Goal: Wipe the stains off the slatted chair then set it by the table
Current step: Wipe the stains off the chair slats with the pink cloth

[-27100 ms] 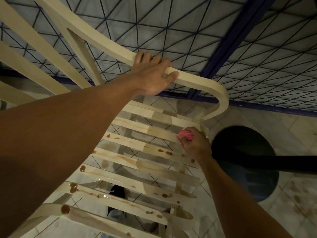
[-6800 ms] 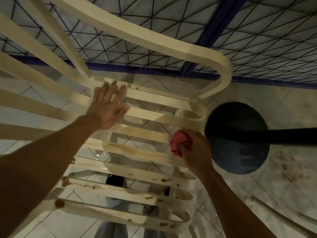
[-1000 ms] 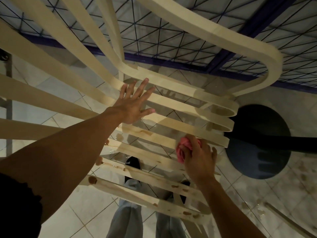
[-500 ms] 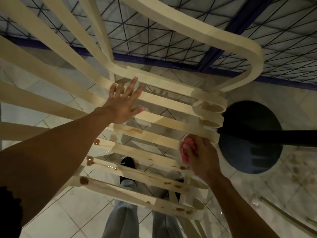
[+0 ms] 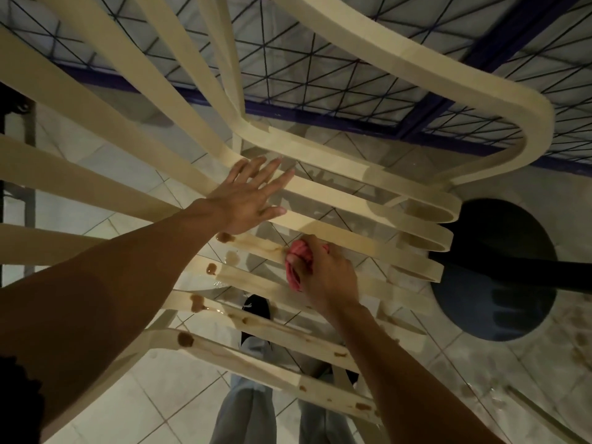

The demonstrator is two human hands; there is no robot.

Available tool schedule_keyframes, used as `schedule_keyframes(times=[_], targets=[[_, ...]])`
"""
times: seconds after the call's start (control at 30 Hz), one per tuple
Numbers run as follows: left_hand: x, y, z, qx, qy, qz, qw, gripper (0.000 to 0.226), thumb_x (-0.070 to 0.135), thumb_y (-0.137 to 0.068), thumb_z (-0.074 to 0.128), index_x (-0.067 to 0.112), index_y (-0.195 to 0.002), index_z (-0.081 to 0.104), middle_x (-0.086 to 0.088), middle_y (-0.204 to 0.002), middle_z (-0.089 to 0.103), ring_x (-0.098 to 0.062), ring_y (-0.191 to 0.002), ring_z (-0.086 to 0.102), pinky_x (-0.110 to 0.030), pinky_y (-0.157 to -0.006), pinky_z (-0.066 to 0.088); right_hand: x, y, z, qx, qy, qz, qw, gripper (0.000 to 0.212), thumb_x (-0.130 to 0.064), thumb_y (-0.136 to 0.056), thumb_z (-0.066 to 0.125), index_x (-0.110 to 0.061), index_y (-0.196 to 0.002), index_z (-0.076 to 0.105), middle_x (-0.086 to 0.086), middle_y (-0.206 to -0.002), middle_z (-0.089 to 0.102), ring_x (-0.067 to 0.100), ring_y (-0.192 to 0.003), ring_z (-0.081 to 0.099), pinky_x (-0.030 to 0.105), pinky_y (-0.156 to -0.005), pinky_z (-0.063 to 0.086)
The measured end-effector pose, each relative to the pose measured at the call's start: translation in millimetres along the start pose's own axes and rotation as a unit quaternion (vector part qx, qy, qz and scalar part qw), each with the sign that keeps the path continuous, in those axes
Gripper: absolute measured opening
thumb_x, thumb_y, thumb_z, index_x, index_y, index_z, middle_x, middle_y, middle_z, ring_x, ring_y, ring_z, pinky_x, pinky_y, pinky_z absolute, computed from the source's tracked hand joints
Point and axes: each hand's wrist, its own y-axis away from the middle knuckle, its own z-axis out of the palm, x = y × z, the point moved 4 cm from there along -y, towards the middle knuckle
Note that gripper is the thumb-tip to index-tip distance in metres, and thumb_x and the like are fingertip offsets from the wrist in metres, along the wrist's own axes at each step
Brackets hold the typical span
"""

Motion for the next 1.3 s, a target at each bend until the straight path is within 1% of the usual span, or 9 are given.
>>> schedule_keyframes(times=[0.23,0.37,0.5,0.63,0.83,0.97,1.1,1.2,1.3], targets=[[3,3,-6,-0.007,0.025,-0.001,1.000,0.069,0.056,-0.102,0.024,0.036,-0.154,-0.017,0.004,-0.161,-0.029,-0.020,-0.148,-0.026,-0.041,-0.120,-0.016,-38,-19,22,-0.011,-0.011,-0.002,1.000,0.041,-0.051,-0.099,0.047,-0.031,-0.135,0.045,0.006,-0.123,0.058,0.029,-0.109,0.058,0.040,-0.097,0.043],[7,9,-14,0.061,0.148,-0.020,0.987,0.055,0.032,-0.107,0.037,0.030,-0.157,0.016,0.002,-0.166,0.001,-0.020,-0.152,-0.005,-0.036,-0.123,-0.002,-41,-14,15,-0.019,-0.065,-0.014,0.998,0.048,-0.047,-0.096,0.055,-0.028,-0.138,0.041,0.005,-0.129,0.059,0.029,-0.112,0.060,0.043,-0.099,0.048],[21,35,-26,0.203,0.335,-0.094,0.915,0.037,0.005,-0.098,0.053,0.021,-0.130,0.063,0.007,-0.135,0.056,-0.014,-0.128,0.043,-0.031,-0.110,0.039,-31,-6,5,-0.035,-0.152,-0.029,0.987,0.038,-0.041,-0.096,0.059,-0.027,-0.128,0.044,-0.001,-0.115,0.069,0.020,-0.101,0.068,0.043,-0.089,0.057],[50,68,-23,0.225,0.455,-0.228,0.831,0.021,0.006,-0.092,0.062,0.023,-0.101,0.072,0.009,-0.100,0.069,-0.009,-0.081,0.063,-0.023,-0.085,0.054,-19,-2,-10,-0.035,-0.204,-0.061,0.976,0.024,-0.033,-0.090,0.070,-0.032,-0.111,0.058,-0.014,-0.095,0.068,-0.001,-0.085,0.066,0.021,-0.078,0.057],[90,106,2,0.165,0.522,-0.376,0.748,0.012,0.011,-0.093,0.063,0.022,-0.096,0.062,0.012,-0.087,0.063,-0.007,-0.083,0.060,-0.010,-0.066,0.042,-22,-2,-12,0.009,-0.282,-0.054,0.958,0.028,-0.005,-0.085,0.069,-0.030,-0.096,0.073,-0.008,-0.081,0.069,0.012,-0.068,0.068,0.033,-0.061,0.060],[99,103,10,0.120,0.609,-0.315,0.717,0.044,-0.004,-0.080,0.063,0.028,-0.109,0.069,0.004,-0.091,0.074,-0.015,-0.090,0.070,-0.031,-0.080,0.059,-26,0,-22,0.026,-0.225,-0.091,0.970,0.027,-0.017,-0.092,0.070,-0.019,-0.119,0.070,-0.014,-0.099,0.067,-0.010,-0.080,0.062,0.001,-0.070,0.046],[104,104,4,0.120,0.674,-0.283,0.671,0.049,-0.011,-0.074,0.071,0.017,-0.113,0.066,-0.007,-0.085,0.075,-0.017,-0.075,0.073,-0.027,-0.067,0.060,-17,-8,-22,-0.018,-0.223,-0.057,0.973,0.026,-0.037,-0.101,0.052,-0.025,-0.116,0.070,-0.009,-0.104,0.071,0.004,-0.096,0.065,0.022,-0.088,0.052],[106,104,10,0.161,0.707,-0.303,0.618,0.035,0.004,-0.082,0.077,0.025,-0.107,0.067,0.000,-0.090,0.072,-0.004,-0.069,0.069,-0.014,-0.057,0.053,-10,-13,-13,-0.049,-0.249,-0.028,0.967,0.024,-0.018,-0.101,0.051,-0.012,-0.110,0.072,0.006,-0.103,0.073,0.022,-0.096,0.068,0.043,-0.094,0.055],[98,102,22,0.215,0.707,-0.376,0.558,0.011,0.032,-0.086,0.075,0.031,-0.096,0.070,0.003,-0.095,0.074,-0.011,-0.085,0.071,-0.033,-0.075,0.062,-8,-9,-4,-0.085,-0.299,-0.013,0.950,0.026,0.012,-0.094,0.052,0.005,-0.112,0.067,0.004,-0.089,0.068,0.016,-0.081,0.066,0.044,-0.093,0.055]])
